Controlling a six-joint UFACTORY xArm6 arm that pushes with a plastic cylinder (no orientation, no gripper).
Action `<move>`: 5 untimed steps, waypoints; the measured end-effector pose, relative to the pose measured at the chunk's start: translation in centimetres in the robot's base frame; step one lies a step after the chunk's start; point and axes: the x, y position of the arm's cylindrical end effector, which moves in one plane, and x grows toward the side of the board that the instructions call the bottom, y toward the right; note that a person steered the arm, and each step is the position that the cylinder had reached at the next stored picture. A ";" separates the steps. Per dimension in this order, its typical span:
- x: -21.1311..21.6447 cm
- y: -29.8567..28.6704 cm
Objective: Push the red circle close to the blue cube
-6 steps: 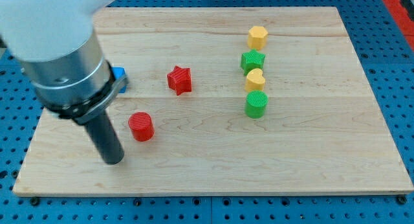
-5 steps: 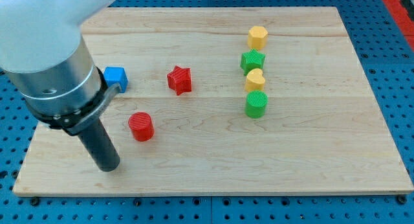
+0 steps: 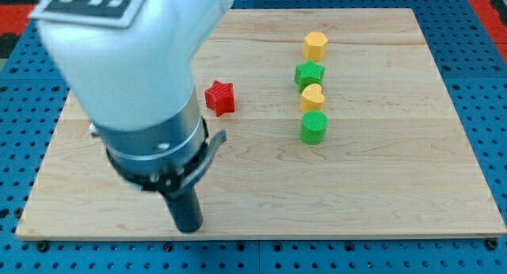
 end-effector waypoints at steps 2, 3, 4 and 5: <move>-7.1 0.5; -3.6 1.6; -6.3 -2.7; -8.5 -3.0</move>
